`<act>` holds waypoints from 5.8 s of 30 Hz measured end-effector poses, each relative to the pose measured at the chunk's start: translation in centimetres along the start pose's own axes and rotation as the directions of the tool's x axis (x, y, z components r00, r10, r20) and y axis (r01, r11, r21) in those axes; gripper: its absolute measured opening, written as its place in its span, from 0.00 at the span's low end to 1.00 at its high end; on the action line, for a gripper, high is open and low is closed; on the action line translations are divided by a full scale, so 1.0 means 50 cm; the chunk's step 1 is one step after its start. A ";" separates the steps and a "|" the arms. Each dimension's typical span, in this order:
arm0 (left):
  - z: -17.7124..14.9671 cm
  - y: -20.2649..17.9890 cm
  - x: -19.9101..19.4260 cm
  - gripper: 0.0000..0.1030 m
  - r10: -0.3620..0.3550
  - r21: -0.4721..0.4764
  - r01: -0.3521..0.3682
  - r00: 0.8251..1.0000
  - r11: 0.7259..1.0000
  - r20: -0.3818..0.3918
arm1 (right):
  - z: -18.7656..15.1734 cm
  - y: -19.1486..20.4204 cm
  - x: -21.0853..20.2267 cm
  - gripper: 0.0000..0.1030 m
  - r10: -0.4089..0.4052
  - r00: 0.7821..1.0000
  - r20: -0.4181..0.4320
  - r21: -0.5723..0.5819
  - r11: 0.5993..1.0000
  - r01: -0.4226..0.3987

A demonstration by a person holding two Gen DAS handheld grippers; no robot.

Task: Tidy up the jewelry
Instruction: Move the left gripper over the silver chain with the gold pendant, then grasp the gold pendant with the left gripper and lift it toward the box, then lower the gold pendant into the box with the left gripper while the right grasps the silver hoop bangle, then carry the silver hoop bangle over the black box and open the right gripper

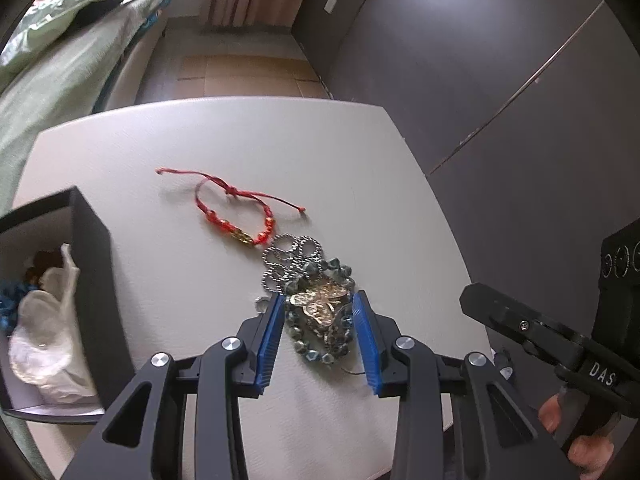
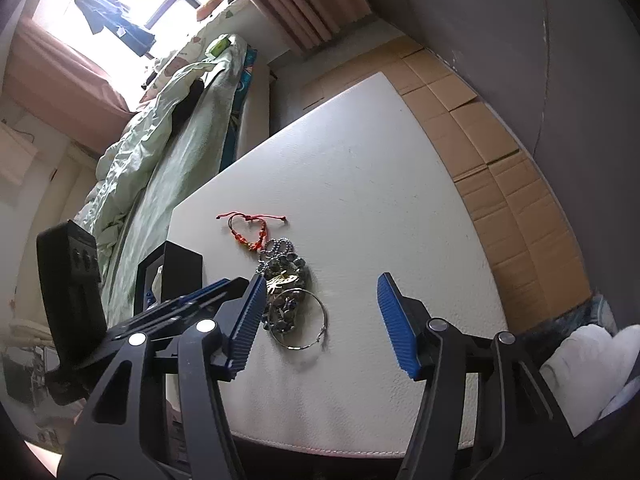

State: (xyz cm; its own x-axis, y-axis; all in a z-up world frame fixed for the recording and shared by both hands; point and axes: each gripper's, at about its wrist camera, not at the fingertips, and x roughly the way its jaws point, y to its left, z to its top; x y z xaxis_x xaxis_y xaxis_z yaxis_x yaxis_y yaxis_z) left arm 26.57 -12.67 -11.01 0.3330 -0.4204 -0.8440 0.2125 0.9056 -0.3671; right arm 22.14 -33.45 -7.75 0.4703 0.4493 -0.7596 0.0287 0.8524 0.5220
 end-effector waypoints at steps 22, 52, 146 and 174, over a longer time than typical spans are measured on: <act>0.021 0.025 0.073 0.26 -0.064 -0.146 0.052 0.995 0.988 -0.081 | 0.005 -0.017 0.011 0.57 -0.014 1.000 -0.010 0.015 1.000 0.014; 0.005 0.062 -0.103 0.07 -0.089 -0.156 0.105 0.991 0.982 0.104 | -0.053 0.104 0.089 0.82 -0.177 0.980 -0.091 -0.325 0.935 0.139; -0.112 0.314 -0.390 0.91 0.160 -0.278 -0.053 0.912 0.959 0.378 | -0.084 0.384 0.124 0.90 0.038 0.992 0.119 -0.445 0.895 0.019; -0.059 0.106 -0.271 0.85 0.103 -0.008 -0.107 0.932 0.994 0.346 | -0.004 0.109 -0.035 0.94 -0.061 0.979 0.196 -0.228 0.968 0.106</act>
State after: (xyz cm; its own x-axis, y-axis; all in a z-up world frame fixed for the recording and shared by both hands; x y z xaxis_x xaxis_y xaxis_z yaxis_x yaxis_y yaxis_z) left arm 20.47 -1.99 -2.66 0.6507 -0.3182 -0.6894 0.1684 0.9458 -0.2776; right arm 21.29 -29.54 -3.63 0.6315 0.3349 -0.6994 -0.1229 0.9338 0.3361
